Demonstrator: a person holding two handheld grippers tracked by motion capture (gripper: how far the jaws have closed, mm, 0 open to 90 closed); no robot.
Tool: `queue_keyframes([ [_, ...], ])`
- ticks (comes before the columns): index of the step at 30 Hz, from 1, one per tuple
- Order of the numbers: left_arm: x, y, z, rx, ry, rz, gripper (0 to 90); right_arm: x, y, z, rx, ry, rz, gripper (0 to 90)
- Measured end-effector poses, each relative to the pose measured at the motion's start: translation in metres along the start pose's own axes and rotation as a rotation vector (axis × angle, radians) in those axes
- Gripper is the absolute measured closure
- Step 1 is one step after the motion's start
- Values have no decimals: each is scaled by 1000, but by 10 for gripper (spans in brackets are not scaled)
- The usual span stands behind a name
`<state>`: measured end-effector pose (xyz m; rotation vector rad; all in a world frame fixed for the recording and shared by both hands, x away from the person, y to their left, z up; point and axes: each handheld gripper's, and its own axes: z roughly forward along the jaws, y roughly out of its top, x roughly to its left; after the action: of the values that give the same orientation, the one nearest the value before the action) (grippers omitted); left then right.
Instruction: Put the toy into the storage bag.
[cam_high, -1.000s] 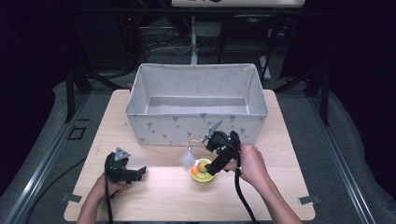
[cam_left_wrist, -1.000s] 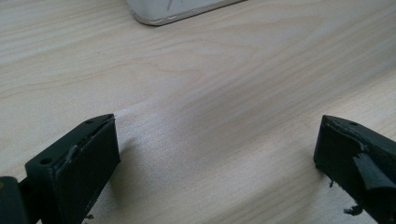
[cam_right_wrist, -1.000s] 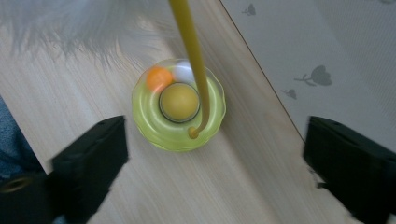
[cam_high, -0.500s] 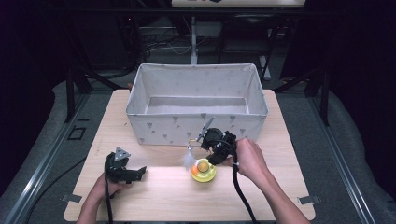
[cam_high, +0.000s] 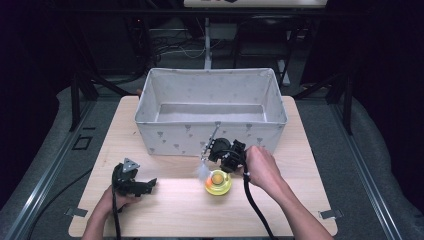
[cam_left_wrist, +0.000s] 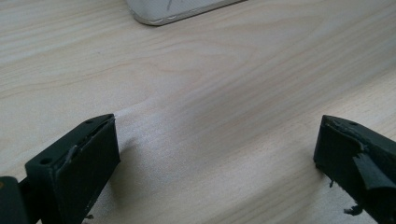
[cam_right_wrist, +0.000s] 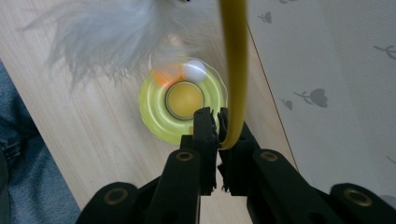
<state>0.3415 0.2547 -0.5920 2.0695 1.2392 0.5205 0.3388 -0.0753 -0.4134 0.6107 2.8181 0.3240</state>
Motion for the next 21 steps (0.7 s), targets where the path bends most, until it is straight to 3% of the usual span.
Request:
queue_keyframes([
  [9,0,0,0,0,0,0,1,-2,5,-1,1,12,9,881],
  [21,0,0,0,-2,0,-2,1,-6,5,-15,-21,-6,23,881],
])
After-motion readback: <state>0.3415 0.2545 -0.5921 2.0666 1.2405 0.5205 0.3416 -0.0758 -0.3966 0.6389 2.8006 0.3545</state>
